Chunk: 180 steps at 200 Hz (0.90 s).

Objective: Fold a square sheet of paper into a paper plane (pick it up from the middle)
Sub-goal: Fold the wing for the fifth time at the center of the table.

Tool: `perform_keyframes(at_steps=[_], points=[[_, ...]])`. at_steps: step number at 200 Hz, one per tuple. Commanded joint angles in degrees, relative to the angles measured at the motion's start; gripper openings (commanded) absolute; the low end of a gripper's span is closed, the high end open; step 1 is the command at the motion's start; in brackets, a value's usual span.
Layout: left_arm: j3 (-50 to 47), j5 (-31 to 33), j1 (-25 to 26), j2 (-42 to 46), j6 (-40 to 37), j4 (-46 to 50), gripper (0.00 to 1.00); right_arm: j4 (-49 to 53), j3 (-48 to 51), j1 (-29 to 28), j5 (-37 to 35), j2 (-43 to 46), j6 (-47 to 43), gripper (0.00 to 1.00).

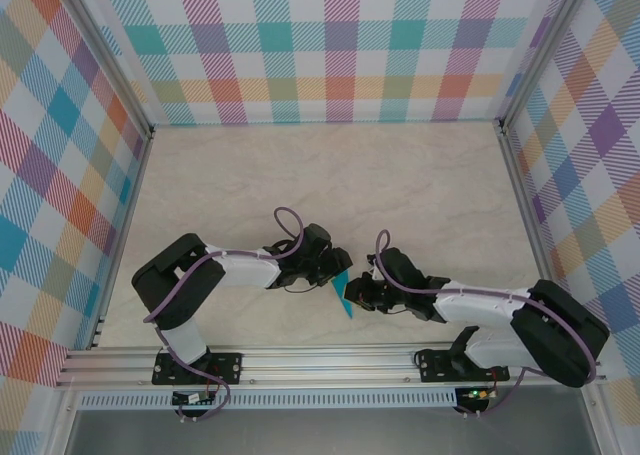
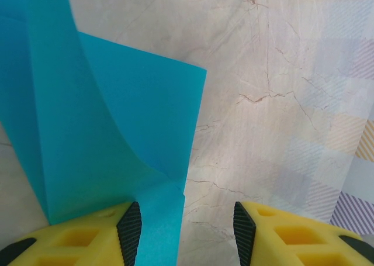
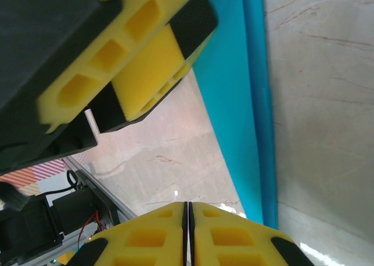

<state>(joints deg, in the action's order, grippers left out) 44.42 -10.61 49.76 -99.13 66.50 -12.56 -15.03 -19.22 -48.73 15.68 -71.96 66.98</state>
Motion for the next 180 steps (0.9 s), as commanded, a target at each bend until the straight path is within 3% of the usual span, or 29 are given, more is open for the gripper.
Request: perform_keyframes(at_steps=[1,38,93,125,180], points=[[-2.0,0.9,1.1,0.1,0.4,7.3,0.49,-5.1,-1.6,0.3,0.8,-3.1,0.9,0.09],[-2.1,0.8,1.1,0.1,0.5,7.0,0.49,-7.8,-3.1,0.3,0.9,-7.1,0.8,0.07],[-1.8,0.5,1.1,1.0,0.3,6.7,0.49,-3.5,-2.0,0.4,0.9,-12.9,-1.3,0.04],[-0.8,0.4,1.0,3.3,-1.9,7.2,0.53,-3.4,-0.4,0.4,2.8,-16.7,-2.4,0.0],[2.4,7.8,-0.9,16.3,-12.4,22.4,0.62,-1.2,-0.4,1.1,4.3,-16.9,-5.1,0.0]])
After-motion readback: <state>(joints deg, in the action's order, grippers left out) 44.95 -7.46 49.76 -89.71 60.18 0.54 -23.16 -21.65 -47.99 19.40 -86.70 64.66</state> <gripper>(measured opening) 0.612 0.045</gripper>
